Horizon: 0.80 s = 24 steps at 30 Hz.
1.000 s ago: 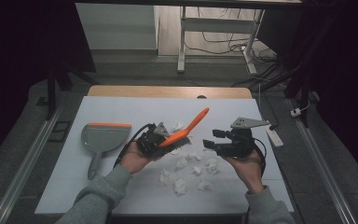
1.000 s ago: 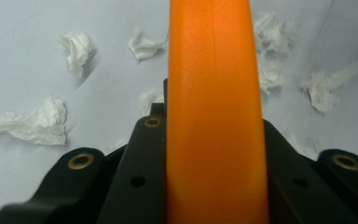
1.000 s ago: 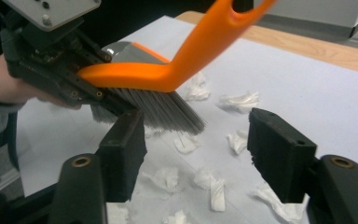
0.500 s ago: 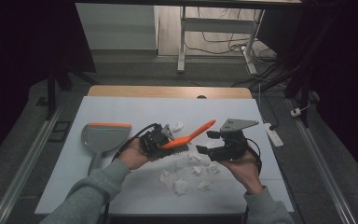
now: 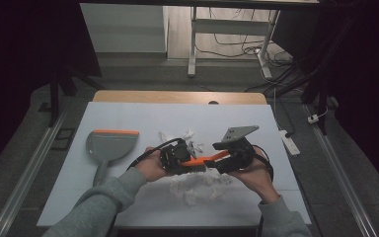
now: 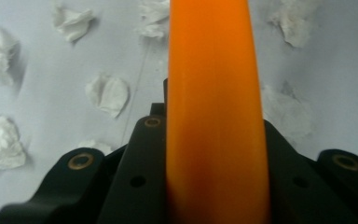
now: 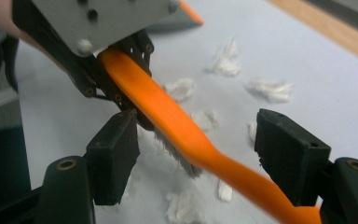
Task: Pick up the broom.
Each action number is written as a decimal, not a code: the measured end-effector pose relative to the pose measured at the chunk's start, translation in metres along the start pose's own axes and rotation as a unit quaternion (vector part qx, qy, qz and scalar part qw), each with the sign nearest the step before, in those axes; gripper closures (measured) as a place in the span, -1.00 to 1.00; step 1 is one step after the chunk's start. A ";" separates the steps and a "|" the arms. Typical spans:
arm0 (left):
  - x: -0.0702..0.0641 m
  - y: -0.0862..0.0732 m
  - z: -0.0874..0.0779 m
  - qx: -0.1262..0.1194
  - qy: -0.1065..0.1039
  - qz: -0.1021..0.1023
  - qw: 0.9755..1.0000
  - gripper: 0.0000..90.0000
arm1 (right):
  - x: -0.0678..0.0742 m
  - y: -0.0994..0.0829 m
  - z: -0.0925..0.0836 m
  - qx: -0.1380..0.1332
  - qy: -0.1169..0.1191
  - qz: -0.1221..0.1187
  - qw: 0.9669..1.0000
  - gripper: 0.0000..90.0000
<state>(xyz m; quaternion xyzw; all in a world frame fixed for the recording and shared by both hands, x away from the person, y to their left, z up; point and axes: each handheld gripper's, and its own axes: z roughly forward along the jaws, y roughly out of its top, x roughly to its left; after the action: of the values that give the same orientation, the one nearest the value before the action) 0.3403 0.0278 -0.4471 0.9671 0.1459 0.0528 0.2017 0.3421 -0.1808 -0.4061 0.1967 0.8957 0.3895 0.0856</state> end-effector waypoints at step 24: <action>-0.005 0.020 0.005 0.030 -0.052 0.079 0.995 0.78 | 0.003 -0.013 0.030 0.123 0.060 -0.100 0.986 0.42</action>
<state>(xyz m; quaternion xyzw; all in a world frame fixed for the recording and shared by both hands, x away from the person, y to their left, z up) 0.3418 0.0073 -0.4436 0.9826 0.0599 0.0138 0.1753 0.3445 -0.1680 -0.4359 0.0915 0.9553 0.2776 0.0449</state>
